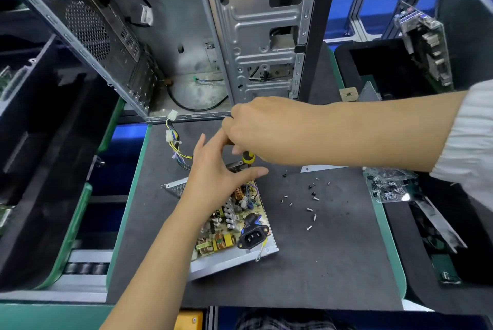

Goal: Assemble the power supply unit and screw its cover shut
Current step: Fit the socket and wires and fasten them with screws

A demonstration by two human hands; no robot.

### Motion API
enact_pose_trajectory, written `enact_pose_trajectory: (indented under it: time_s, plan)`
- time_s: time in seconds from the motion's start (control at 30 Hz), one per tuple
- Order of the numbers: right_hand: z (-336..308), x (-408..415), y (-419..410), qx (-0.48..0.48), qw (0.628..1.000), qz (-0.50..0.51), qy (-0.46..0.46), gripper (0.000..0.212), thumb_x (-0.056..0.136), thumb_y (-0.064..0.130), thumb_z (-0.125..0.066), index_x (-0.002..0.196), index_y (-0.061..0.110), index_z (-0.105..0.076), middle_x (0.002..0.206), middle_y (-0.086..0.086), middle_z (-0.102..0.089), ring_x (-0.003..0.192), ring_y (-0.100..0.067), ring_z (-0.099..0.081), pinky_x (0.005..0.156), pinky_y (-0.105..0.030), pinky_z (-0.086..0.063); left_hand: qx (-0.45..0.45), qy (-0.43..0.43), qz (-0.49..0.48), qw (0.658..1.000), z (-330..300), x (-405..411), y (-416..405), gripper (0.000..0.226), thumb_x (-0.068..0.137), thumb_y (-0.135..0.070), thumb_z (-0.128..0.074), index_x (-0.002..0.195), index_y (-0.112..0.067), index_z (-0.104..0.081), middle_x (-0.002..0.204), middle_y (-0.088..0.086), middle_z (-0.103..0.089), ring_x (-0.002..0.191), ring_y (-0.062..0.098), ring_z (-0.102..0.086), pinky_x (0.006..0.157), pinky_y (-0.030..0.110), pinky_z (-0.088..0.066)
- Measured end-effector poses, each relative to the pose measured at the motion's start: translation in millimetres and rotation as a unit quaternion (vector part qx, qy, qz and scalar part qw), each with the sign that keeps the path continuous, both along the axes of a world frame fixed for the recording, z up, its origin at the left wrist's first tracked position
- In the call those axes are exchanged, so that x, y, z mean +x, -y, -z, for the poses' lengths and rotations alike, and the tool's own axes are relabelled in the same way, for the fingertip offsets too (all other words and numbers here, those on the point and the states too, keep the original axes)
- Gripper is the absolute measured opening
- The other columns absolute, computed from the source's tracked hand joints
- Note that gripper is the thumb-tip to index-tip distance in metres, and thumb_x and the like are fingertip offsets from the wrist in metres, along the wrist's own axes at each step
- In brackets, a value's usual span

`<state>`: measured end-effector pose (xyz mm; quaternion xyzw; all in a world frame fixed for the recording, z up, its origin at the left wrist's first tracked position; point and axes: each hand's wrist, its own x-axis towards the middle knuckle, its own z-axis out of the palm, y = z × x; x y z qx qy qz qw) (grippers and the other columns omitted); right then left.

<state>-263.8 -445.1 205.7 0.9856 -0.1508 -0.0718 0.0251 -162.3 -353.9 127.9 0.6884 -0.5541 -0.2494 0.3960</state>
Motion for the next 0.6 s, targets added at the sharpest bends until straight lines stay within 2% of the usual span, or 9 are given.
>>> enact_pose_trajectory:
  time_s: [0.1,0.2,0.27,0.33,0.4,0.43,0.5,0.57,0.6]
  plan:
    - [-2.8,2.5,-6.1,-0.035,0.999,-0.023,-0.004,0.033,0.101,0.034,-0.038,0.1,0.009,-0.058,0.064,0.001,-0.03,0.052,-0.02,-0.028,0.043,-0.027,-0.018,-0.014,0.0,-0.026,1.0,1.2,-0.9,1.0,0.048,0.067,-0.011,-0.087,0.067,-0.044,-0.053,0.073,-0.04,-0.061,0.08,-0.021,-0.054,0.1,0.063,-0.038]
    - [-2.7,1.1,-4.6,-0.058,0.998,-0.002,0.006,0.047,0.099,0.046,-0.036,0.069,0.009,-0.034,0.06,0.0,-0.024,0.051,-0.017,-0.024,0.045,-0.026,-0.013,-0.024,-0.008,0.019,0.999,1.3,1.6,-0.2,0.04,0.071,-0.006,-0.084,0.077,-0.042,-0.068,0.081,-0.047,-0.059,0.089,-0.023,-0.053,0.108,0.06,-0.033]
    - [-6.5,-1.6,-2.8,-0.057,0.998,0.018,-0.02,0.05,0.098,0.047,-0.038,0.064,0.011,-0.026,0.06,0.0,-0.025,0.053,-0.019,-0.036,0.046,-0.025,-0.014,-0.032,-0.003,0.037,0.999,1.9,1.7,-0.9,0.026,0.071,-0.003,-0.083,0.086,-0.021,-0.073,0.084,-0.034,-0.064,0.092,-0.021,-0.054,0.11,0.062,-0.03]
    - [-5.6,-4.8,-0.4,0.011,0.996,0.038,-0.074,0.039,0.095,0.041,-0.049,0.069,0.016,-0.035,0.064,-0.001,-0.035,0.063,-0.023,-0.047,0.047,-0.027,-0.028,-0.009,-0.028,0.053,0.998,0.3,-3.7,0.2,0.042,0.07,0.001,-0.082,0.086,-0.032,-0.062,0.069,-0.019,-0.067,0.08,-0.017,-0.059,0.111,0.062,-0.03]
    - [-5.6,-12.5,1.6,0.06,0.989,0.051,-0.126,0.028,0.093,0.031,-0.054,0.073,0.012,-0.045,0.068,-0.001,-0.047,0.062,-0.02,-0.051,0.051,-0.029,-0.04,0.001,-0.021,0.091,0.996,-0.6,-12.0,2.6,0.055,0.069,-0.001,-0.083,0.088,-0.039,-0.049,0.069,-0.031,-0.064,0.078,-0.019,-0.058,0.113,0.052,-0.032]
    - [-7.7,-19.5,2.9,0.063,0.985,0.065,-0.146,0.028,0.094,0.026,-0.053,0.07,0.013,-0.045,0.066,-0.001,-0.048,0.057,-0.017,-0.048,0.049,-0.028,-0.038,-0.003,0.002,0.112,0.994,0.1,-14.6,5.5,0.056,0.069,-0.006,-0.085,0.095,-0.04,-0.048,0.076,-0.037,-0.062,0.086,-0.019,-0.057,0.111,0.04,-0.033]
    - [-11.0,-41.9,5.1,0.059,0.977,0.121,-0.165,0.035,0.096,0.021,-0.047,0.063,0.015,-0.036,0.061,-0.001,-0.04,0.05,-0.015,-0.037,0.042,-0.026,-0.028,0.011,0.093,0.141,0.986,1.2,-14.6,15.8,0.055,0.068,-0.02,-0.087,0.11,-0.032,-0.053,0.095,-0.029,-0.059,0.102,-0.004,-0.055,0.095,0.024,-0.035]
    - [-9.4,-70.1,9.3,0.078,0.971,0.175,-0.143,0.039,0.097,0.017,-0.042,0.059,0.017,-0.031,0.059,0.001,-0.035,0.053,-0.02,-0.037,0.044,-0.022,-0.033,0.066,0.259,0.167,0.949,3.9,-14.8,31.7,0.044,0.075,-0.03,-0.083,0.113,-0.023,-0.061,0.109,-0.01,-0.055,0.107,0.017,-0.055,0.092,0.029,-0.036]
    - [-6.9,-82.9,11.1,0.096,0.968,0.199,-0.119,0.04,0.097,0.016,-0.042,0.058,0.019,-0.031,0.058,0.002,-0.035,0.057,-0.021,-0.039,0.053,-0.023,-0.039,0.1,0.346,0.184,0.915,5.3,-18.0,40.8,0.035,0.08,-0.032,-0.078,0.11,-0.022,-0.062,0.112,-0.005,-0.057,0.108,0.02,-0.056,0.092,0.032,-0.033]
